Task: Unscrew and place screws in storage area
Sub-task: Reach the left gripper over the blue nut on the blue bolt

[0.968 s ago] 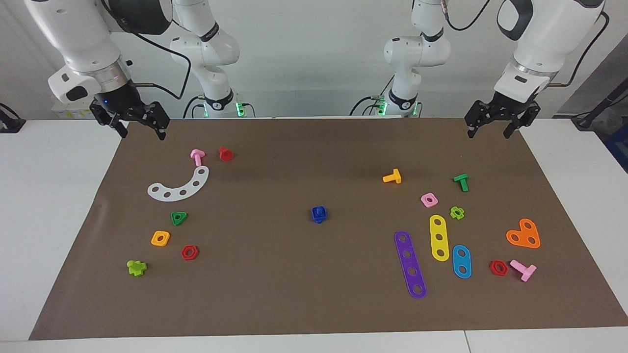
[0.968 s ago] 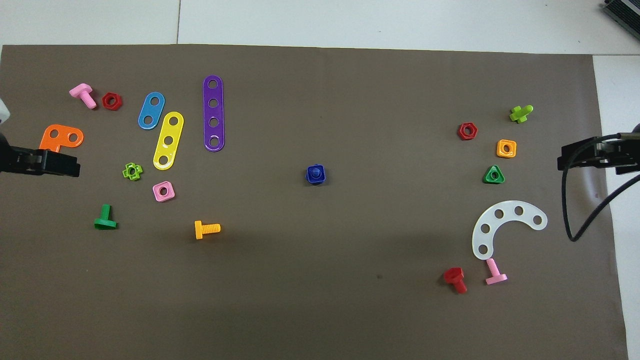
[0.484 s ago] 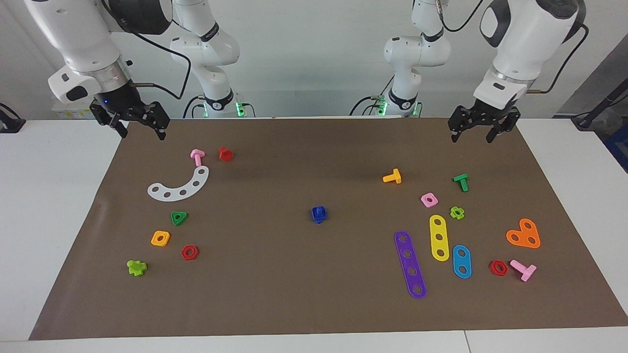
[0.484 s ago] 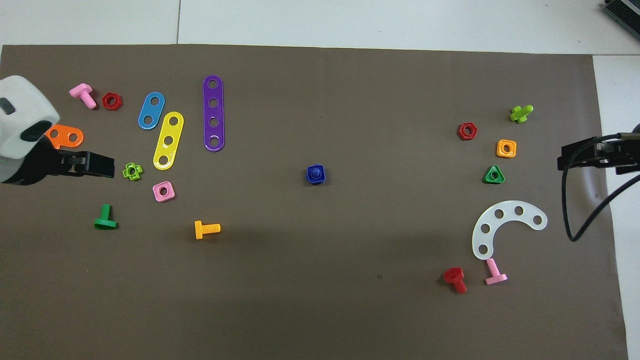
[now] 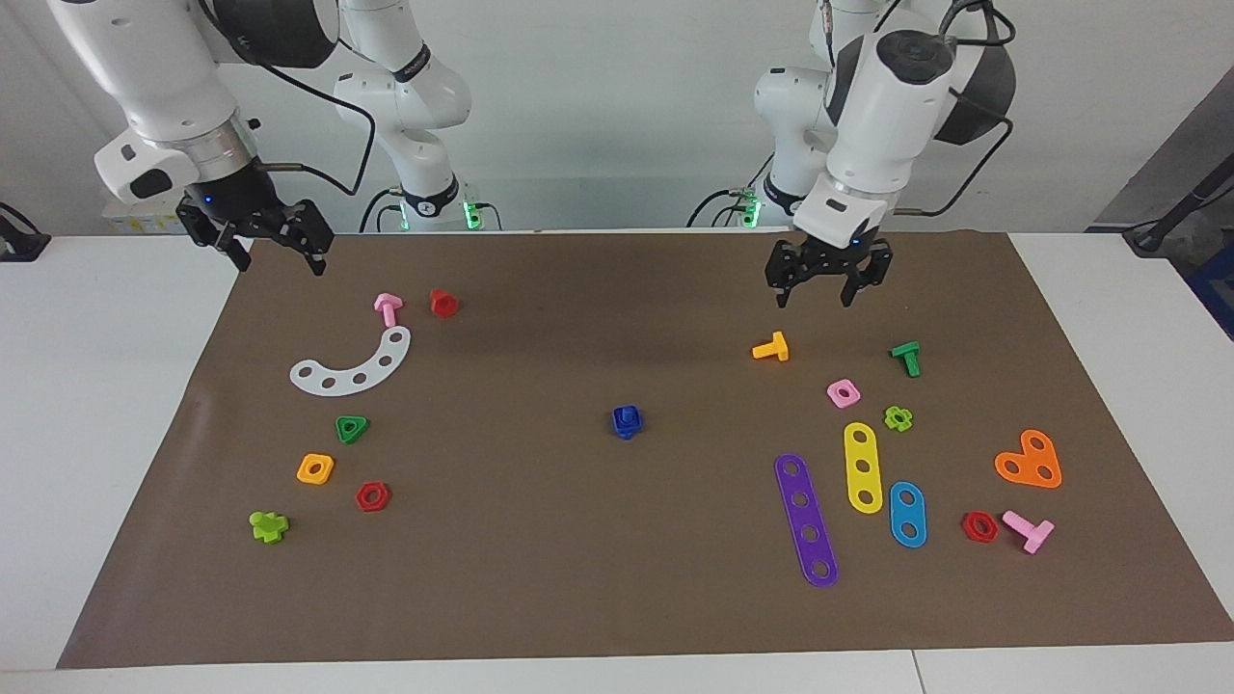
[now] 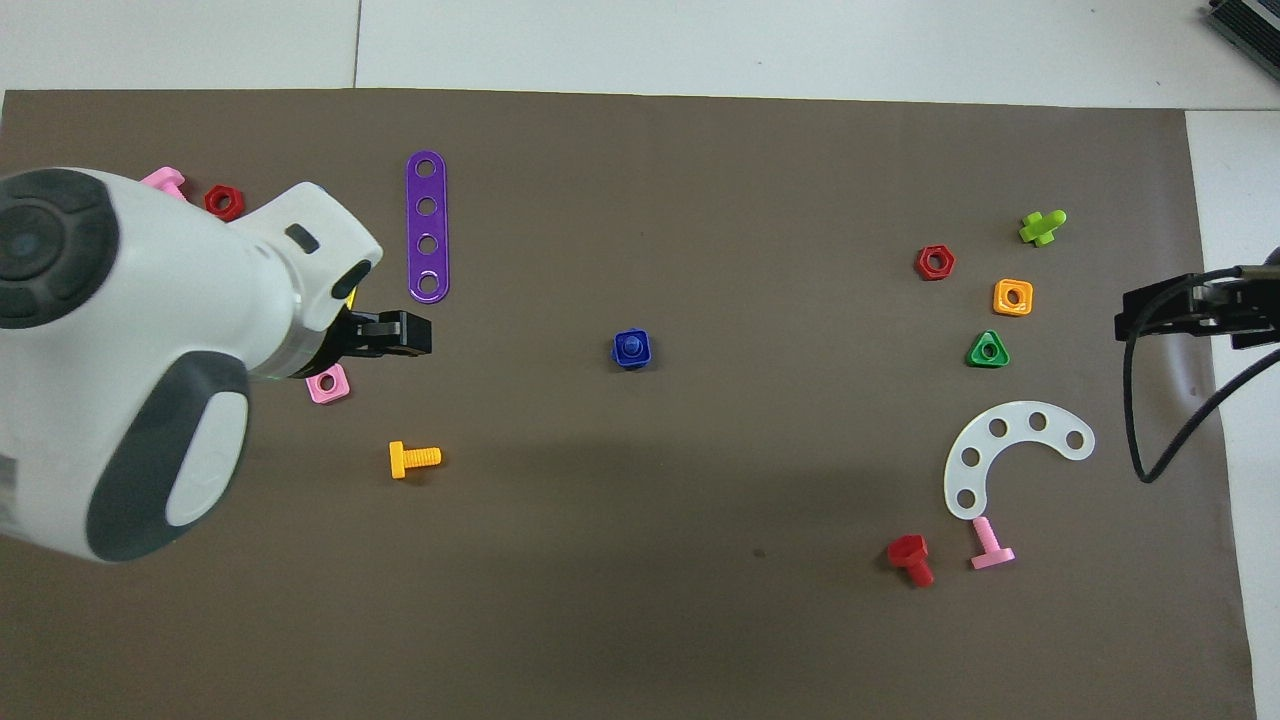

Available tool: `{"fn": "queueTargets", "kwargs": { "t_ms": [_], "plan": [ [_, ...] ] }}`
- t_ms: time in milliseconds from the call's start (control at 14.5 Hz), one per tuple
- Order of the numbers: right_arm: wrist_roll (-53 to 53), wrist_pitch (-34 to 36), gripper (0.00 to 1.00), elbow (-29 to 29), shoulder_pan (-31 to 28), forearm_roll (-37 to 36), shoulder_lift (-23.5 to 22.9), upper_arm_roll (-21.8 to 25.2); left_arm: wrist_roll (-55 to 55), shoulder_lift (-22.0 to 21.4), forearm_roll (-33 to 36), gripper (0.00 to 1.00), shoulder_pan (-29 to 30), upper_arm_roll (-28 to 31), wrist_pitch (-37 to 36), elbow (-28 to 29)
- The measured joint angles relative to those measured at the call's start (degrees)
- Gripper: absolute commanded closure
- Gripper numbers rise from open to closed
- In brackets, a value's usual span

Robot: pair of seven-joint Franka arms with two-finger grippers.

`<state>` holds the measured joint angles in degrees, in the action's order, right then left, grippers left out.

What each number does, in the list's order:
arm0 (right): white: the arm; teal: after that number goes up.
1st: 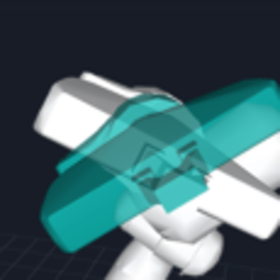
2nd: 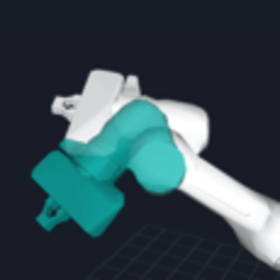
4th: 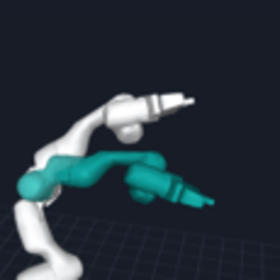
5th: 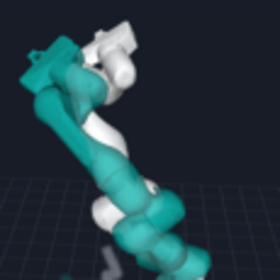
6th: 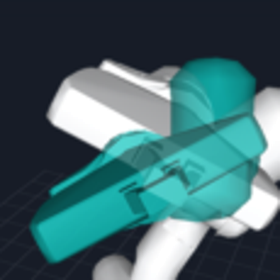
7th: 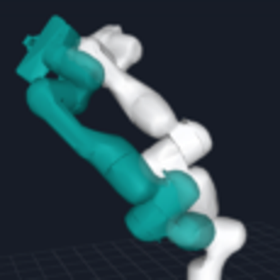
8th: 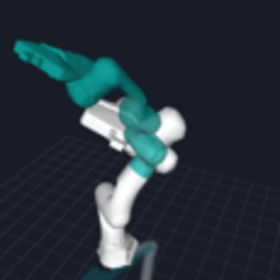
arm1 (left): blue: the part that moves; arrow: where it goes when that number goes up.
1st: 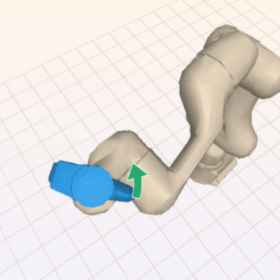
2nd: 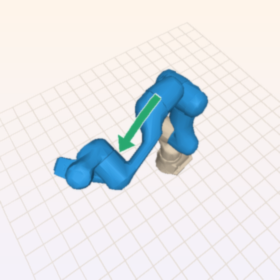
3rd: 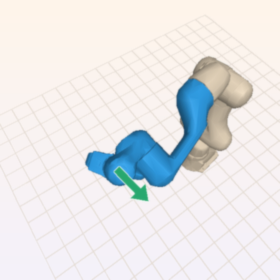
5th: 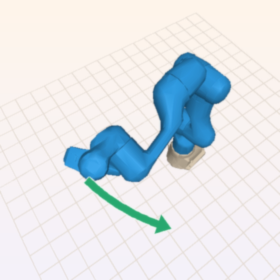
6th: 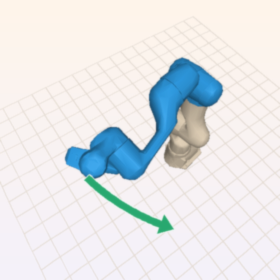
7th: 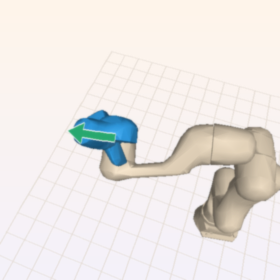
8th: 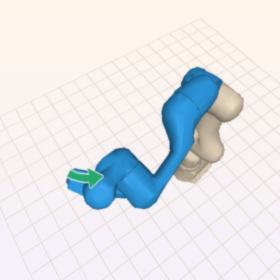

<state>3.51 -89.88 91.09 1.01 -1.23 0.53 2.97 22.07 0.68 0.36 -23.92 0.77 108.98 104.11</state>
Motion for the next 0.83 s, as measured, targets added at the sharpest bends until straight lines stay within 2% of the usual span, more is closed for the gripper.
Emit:
{"fn": "queueTargets", "kwargs": {
  "t_ms": [207, 415, 830],
  "plan": [
    [0.0, 0.0, 0.00, 0.0, 0.0, 0.0, 0.0, 0.0, 9.3, 5.4, 0.0, 0.07, -5.5, -0.1, 7.2, -0.8],
    [0.0, 0.0, 0.00, 0.0, 0.0, 0.0, 0.0, 0.0, 12.4, 9.7, -0.9, 0.08, -7.8, 0.0, 9.4, -3.6],
    [0.0, 0.0, 0.00, 0.0, 0.0, 0.0, 0.0, 0.0, 20.1, 25.2, -1.1, 0.12, -11.6, 0.1, 11.7, -16.3]
  ]
}}
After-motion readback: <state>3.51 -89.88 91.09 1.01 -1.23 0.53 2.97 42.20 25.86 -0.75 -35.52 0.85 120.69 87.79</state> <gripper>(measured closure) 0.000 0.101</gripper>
